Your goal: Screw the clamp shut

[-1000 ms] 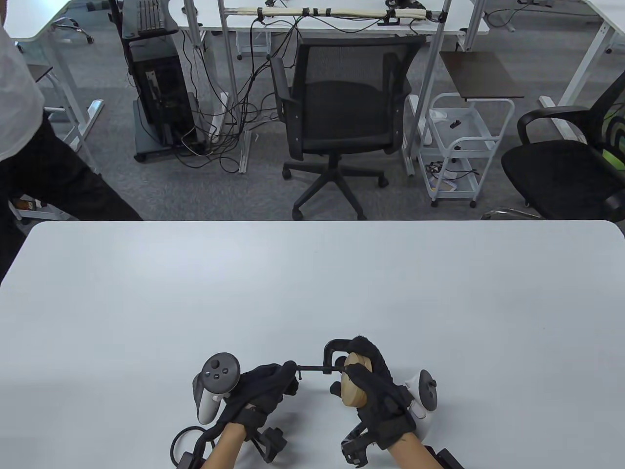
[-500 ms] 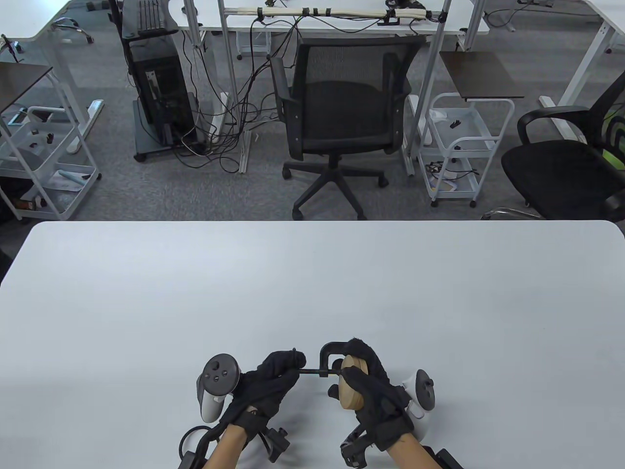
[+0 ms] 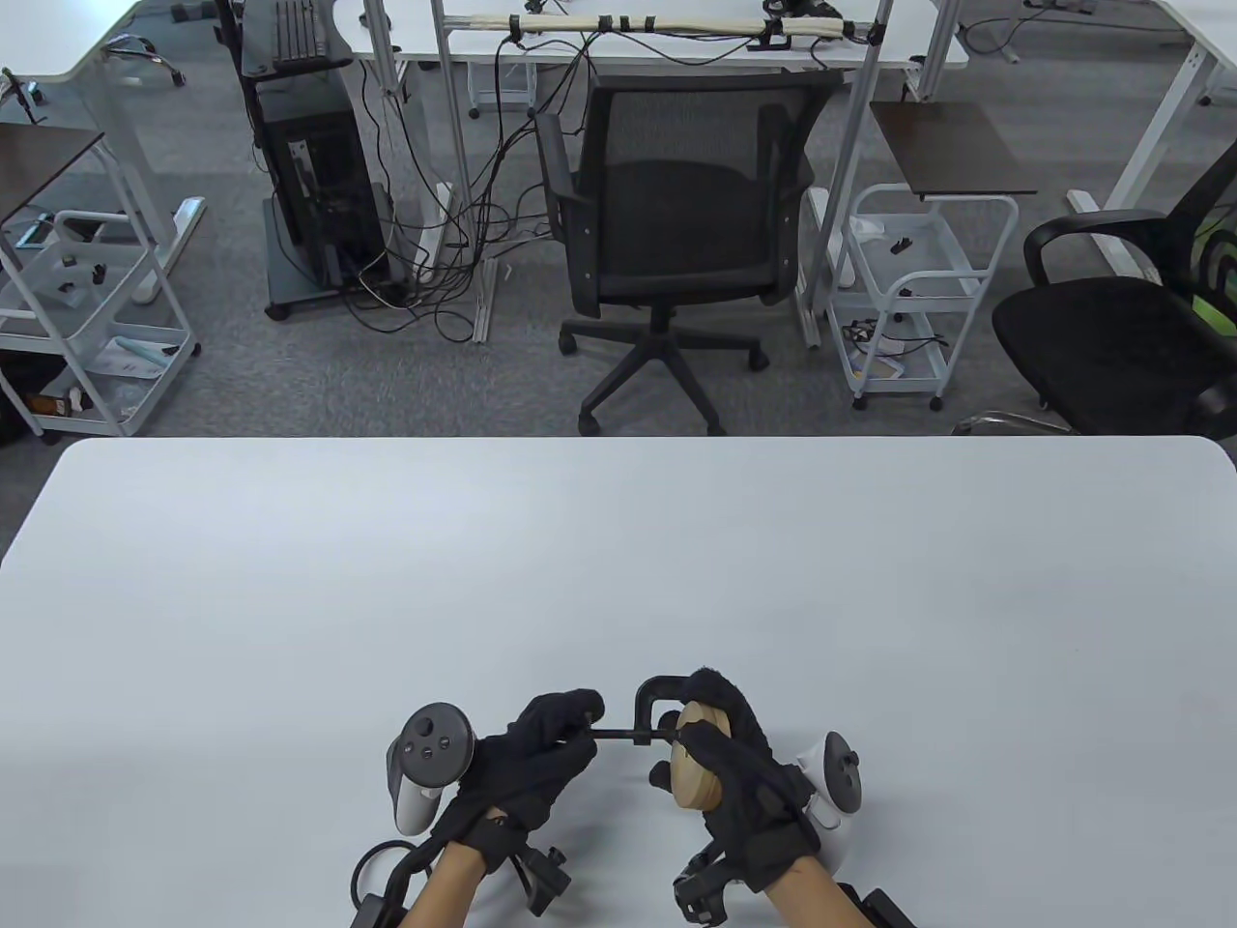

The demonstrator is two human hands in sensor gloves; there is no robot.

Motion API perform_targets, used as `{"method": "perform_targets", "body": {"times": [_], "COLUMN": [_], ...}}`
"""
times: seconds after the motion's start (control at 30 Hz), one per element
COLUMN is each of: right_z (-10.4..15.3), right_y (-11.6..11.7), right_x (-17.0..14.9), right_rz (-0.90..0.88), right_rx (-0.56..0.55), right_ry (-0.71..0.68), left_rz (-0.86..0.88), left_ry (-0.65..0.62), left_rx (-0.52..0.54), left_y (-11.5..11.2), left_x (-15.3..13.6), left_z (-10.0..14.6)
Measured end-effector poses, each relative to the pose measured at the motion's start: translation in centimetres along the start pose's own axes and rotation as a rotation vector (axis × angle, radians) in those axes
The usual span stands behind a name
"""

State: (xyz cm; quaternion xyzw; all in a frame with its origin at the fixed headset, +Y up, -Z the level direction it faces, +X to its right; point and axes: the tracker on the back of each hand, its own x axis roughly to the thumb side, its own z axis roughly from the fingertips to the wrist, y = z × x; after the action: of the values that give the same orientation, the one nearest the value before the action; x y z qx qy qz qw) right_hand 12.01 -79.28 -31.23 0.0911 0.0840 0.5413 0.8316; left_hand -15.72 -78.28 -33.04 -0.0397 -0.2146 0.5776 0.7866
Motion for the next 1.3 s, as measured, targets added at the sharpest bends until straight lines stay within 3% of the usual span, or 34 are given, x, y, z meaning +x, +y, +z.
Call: {"method": "perform_targets", "body": {"times": [0.2, 0.43, 0.6, 0.77, 0.97, 1.1, 1.2, 1.3], "right_z": [0.0, 0.1, 0.2, 0.2, 0.2, 0.2, 0.2, 0.2], "right_y": [-0.2, 0.5, 0.6, 0.5, 0.5, 0.2, -0.1, -0.1], "right_x": [0.0, 0.1, 0.0, -0.4, -0.6, -0.1, -0.1, -0.1], "right_rz": [-0.004, 0.024, 0.009, -0.032, -0.030, -0.041, -0.068, -0.063], "right_rx": [-0.007, 0.064, 0.057, 0.045, 0.033, 0.003, -0.003, -0.012], "right_ry": [-0.006, -0.029, -0.011, 0.022, 0.026, 0.024, 0.022, 0.019], "left_rz": [-0.062, -0.013, 0.103, 0.024, 0.037, 0.098, 0.041, -0.028], "left_ry": [0.101, 0.109, 0.036, -0.064, -0.027, -0.042, -0.027, 0.067], "left_rx": [0.124, 0.031, 0.013, 0.048, 0.046, -0.044, 0.083, 0.179], "left_y": [0.9, -0.2, -0.3, 0.0, 0.0, 0.5, 1.2, 1.6], "left_x": [-0.7, -1.0, -0.7, 0.2, -0.1, 0.3, 0.4, -0.4], "left_z": [0.4, 0.2, 0.0, 0.0, 0.0, -0.1, 0.3, 0.6]}}
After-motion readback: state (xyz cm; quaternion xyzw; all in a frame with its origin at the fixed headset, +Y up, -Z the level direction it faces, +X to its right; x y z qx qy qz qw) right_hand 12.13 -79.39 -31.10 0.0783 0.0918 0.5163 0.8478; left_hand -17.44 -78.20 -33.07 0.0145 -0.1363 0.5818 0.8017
